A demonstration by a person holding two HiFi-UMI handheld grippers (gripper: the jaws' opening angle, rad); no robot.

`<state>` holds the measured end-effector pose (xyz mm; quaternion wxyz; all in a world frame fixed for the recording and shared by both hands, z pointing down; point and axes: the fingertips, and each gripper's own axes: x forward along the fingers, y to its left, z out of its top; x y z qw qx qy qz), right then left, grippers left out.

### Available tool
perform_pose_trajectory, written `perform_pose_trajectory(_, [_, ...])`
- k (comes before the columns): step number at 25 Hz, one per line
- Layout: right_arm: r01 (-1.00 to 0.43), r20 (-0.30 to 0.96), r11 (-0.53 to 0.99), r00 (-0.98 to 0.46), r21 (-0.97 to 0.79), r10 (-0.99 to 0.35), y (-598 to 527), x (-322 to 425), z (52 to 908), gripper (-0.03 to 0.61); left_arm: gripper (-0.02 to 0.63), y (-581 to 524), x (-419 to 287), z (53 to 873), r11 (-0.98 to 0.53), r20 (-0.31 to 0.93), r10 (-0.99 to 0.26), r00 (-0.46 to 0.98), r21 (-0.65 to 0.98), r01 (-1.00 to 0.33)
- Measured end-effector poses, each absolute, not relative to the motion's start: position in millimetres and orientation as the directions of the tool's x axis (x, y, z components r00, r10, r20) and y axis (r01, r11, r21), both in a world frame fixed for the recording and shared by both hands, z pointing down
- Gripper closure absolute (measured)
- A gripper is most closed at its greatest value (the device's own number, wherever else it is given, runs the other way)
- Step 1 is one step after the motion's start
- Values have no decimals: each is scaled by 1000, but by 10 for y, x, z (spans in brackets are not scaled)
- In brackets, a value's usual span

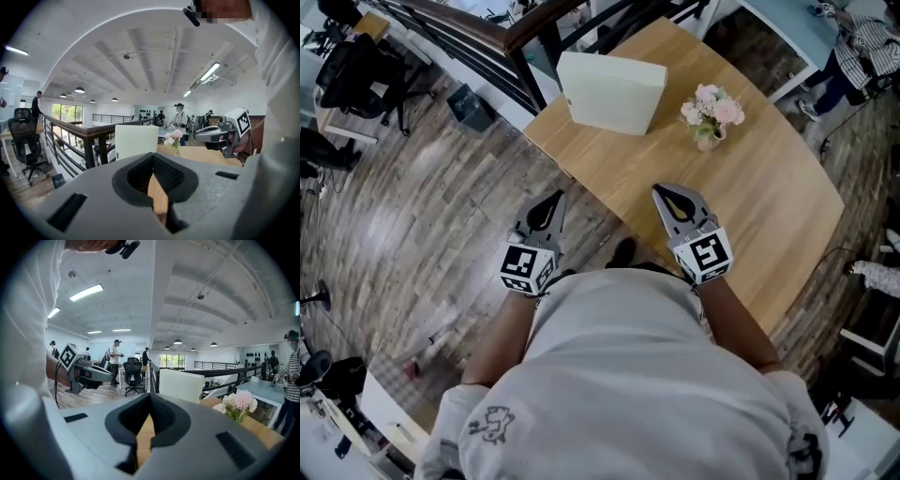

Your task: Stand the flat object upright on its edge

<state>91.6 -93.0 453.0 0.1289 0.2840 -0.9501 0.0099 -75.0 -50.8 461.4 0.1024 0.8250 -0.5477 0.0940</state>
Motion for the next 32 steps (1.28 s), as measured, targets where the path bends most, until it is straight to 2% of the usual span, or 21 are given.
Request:
perform_pose_trajectory(11, [-574, 244, 815, -781, 84, -575, -353, 643, 4323, 574, 606, 188, -1140, 4528, -447, 259, -854, 452, 81, -891])
perform_pose_trajectory(22, [-604, 245, 794, -761, 70, -601, 712, 267, 4285, 574, 607, 1172, -1726, 4363, -470, 235, -848, 476, 82, -879])
perform_pose_trajectory(32, [-661, 242, 748, -719, 52, -652, 1523, 338, 4230, 574, 606, 1692, -1763, 4190, -538, 199, -812, 548, 107, -836])
